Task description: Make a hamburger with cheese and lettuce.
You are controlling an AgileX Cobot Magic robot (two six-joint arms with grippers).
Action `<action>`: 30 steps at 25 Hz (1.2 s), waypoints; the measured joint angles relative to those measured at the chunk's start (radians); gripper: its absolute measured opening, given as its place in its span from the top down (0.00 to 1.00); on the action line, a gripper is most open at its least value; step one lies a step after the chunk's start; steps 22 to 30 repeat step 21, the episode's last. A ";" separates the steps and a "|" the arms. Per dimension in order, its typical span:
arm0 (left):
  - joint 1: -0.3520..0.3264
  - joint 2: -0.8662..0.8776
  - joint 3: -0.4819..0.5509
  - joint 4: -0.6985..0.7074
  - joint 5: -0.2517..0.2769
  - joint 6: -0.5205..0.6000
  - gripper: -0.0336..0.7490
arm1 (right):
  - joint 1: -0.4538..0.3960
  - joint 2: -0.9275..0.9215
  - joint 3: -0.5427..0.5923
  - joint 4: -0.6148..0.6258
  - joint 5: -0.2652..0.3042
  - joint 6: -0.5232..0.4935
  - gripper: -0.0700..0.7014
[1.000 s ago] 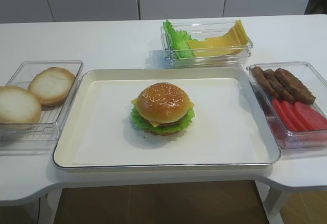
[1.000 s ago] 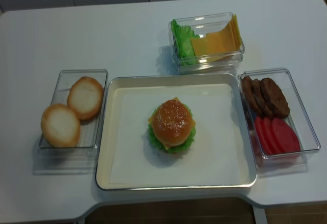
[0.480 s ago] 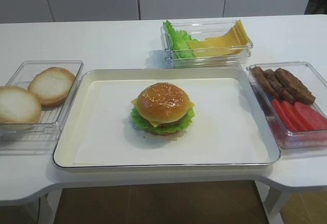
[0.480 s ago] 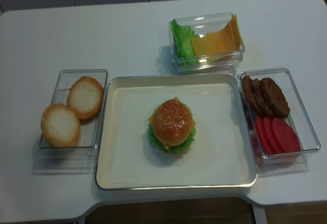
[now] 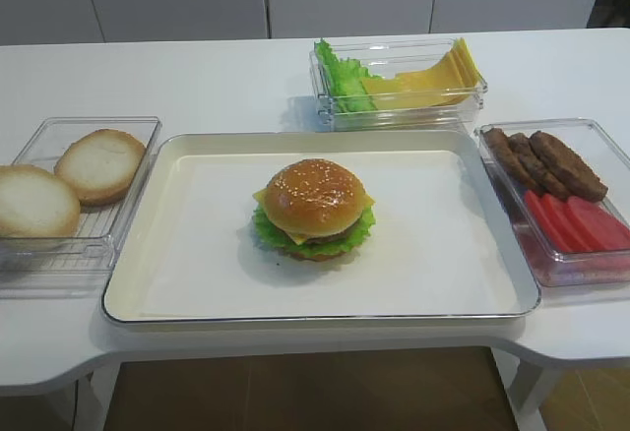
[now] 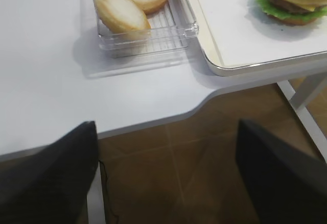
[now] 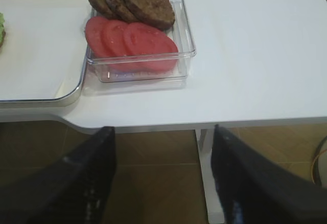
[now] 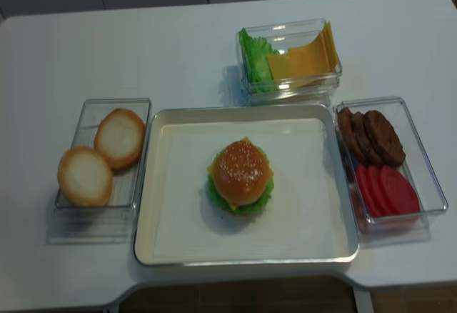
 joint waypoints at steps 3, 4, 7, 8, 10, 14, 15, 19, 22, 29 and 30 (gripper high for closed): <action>0.000 0.000 0.021 0.000 0.000 0.000 0.17 | 0.000 -0.002 0.000 0.000 0.000 0.002 0.32; 0.000 0.000 0.030 0.000 -0.002 0.000 0.17 | 0.000 -0.002 0.000 0.000 0.000 0.002 0.32; 0.000 0.000 0.066 0.000 -0.019 0.000 0.17 | 0.000 -0.002 0.000 0.000 0.000 0.002 0.32; 0.000 0.000 0.072 0.000 -0.027 0.000 0.17 | 0.000 -0.002 0.000 0.000 0.000 0.002 0.32; 0.000 0.000 0.078 0.000 -0.047 0.000 0.17 | 0.000 -0.002 0.000 0.000 0.000 0.002 0.32; 0.000 0.000 0.104 0.000 -0.081 0.000 0.17 | 0.000 -0.002 0.000 0.000 0.000 0.002 0.32; 0.000 0.000 0.107 -0.002 -0.085 0.000 0.17 | 0.000 -0.002 0.000 0.000 0.000 0.004 0.32; 0.000 0.000 0.109 -0.002 -0.093 0.001 0.17 | 0.000 -0.002 0.000 0.000 0.000 0.004 0.32; 0.000 0.000 0.109 -0.002 -0.093 0.001 0.17 | 0.000 -0.002 0.000 0.000 0.000 0.004 0.32; 0.000 0.000 0.109 -0.002 -0.093 0.001 0.17 | 0.000 -0.002 0.000 0.000 0.000 0.004 0.32; 0.000 0.000 0.109 -0.002 -0.093 0.001 0.17 | 0.000 -0.002 0.000 0.000 0.000 0.004 0.32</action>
